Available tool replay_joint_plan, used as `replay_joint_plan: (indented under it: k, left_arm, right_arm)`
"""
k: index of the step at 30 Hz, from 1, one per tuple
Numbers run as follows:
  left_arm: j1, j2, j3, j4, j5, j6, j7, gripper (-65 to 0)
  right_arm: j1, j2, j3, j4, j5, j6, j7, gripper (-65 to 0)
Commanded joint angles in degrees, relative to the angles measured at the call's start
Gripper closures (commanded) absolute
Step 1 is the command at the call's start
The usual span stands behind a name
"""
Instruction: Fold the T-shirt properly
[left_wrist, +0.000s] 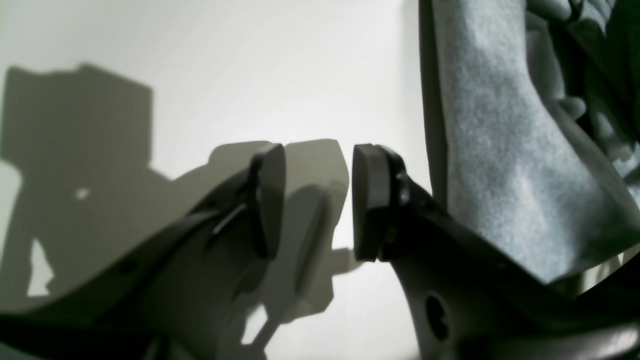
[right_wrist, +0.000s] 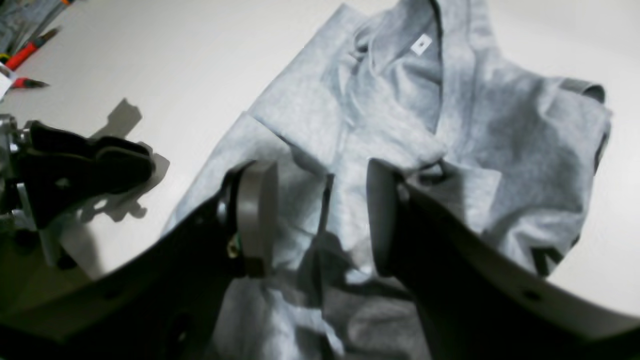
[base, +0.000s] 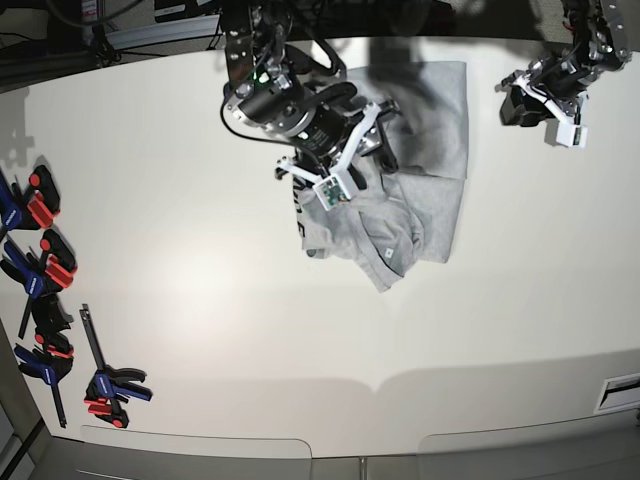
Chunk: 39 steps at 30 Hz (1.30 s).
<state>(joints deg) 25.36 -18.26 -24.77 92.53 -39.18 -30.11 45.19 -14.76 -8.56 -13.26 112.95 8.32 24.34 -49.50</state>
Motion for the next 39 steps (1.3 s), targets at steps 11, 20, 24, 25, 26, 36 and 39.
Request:
replay_joint_plan:
  k: [11, 20, 24, 25, 26, 36, 39]
  left_arm:
    - [0.2, -0.7, -0.3, 0.8, 0.1, 0.0, 0.0, -20.9]
    - [0.2, -0.7, -0.3, 0.8, 0.1, 0.0, 0.0, -20.9]
    - [0.2, -0.7, -0.3, 0.8, 0.1, 0.0, 0.0, -20.9]
    - [0.2, -0.7, -0.3, 0.8, 0.1, 0.0, 0.0, -20.9]
    - [0.2, -0.7, -0.3, 0.8, 0.1, 0.0, 0.0, -20.9]
    - [0.2, -0.7, -0.3, 0.8, 0.1, 0.0, 0.0, -20.9]
    - [0.2, -0.7, -0.3, 0.8, 0.1, 0.0, 0.0, -20.9]
  right_arm:
    - [0.8, -0.4, 0.0, 0.7, -8.0, -5.9, 4.5, -27.0]
    - [0.8, -0.4, -0.7, -7.5, -8.1, -5.9, 9.6, -27.1]
    - [2.0, -0.4, -0.7, -9.6, -7.0, -5.9, 9.8, -30.6]
    - [2.4, -0.4, -0.7, -9.9, -6.6, -5.9, 9.7, -30.6]
    - [2.8, -0.4, -0.7, -10.1, -6.3, -5.9, 9.6, -30.6]
    - [6.4, -0.4, -0.7, -12.3, -6.2, -5.9, 7.9, -5.4]
    - [6.5, -0.4, -0.7, -12.3, -6.2, -5.9, 7.9, 0.0]
